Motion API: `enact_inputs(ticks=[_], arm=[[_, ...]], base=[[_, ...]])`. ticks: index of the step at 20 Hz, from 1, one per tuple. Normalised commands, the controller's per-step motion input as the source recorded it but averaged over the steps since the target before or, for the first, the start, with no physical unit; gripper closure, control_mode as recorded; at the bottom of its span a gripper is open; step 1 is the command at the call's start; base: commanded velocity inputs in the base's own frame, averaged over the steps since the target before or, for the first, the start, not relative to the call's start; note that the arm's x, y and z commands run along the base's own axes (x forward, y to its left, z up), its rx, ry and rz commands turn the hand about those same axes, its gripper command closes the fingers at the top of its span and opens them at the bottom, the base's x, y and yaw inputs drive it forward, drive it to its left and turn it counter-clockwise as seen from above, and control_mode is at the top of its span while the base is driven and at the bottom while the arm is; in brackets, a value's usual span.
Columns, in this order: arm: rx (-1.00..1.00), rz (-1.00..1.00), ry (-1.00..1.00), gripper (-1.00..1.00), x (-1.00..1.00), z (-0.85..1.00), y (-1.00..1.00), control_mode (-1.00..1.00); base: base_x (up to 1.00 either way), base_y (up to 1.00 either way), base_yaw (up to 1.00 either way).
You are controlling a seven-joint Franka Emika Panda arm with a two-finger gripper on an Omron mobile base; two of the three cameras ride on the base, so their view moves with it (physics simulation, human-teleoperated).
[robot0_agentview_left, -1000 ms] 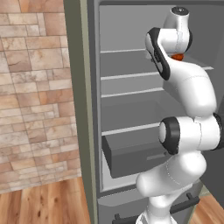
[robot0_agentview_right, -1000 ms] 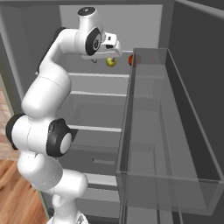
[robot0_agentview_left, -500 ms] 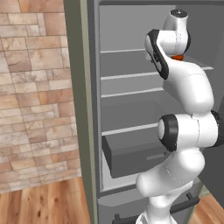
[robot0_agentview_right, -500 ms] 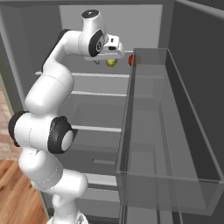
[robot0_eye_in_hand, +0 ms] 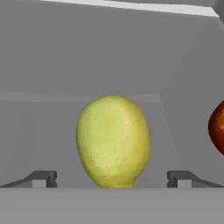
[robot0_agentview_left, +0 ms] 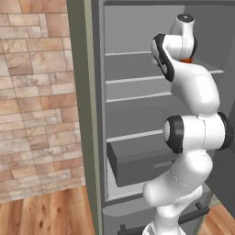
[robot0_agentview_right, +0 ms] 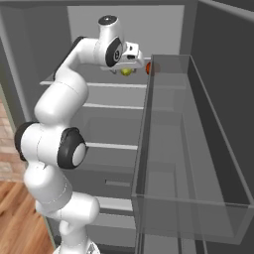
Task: Gather the tomato and lemon from the fridge and place them on a tray on the dining counter. Then gather the steaks from the fridge and place them on the other tray.
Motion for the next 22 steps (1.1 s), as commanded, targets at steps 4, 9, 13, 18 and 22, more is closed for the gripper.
enact_inputs(ticks=[4,9,13,18,22], arm=[[0.0,0.0,0.0,-1.0,0.38,-0.05,-0.01,-1.0],[0.0,0.0,0.0,-1.0,0.28,-0.05,-0.02,-1.0],[0.0,0.0,0.0,1.0,0.06,-0.2,0.0,-1.0],[0.0,0.0,0.0,1.0,0.0,-0.27,0.0,-1.0],[0.0,0.0,0.0,1.0,-0.18,-0.23,0.0,-1.0]], base=[[0.0,0.0,0.0],[0.0,0.0,0.0],[0.0,0.0,0.0],[0.0,0.0,0.0],[0.0,0.0,0.0]])
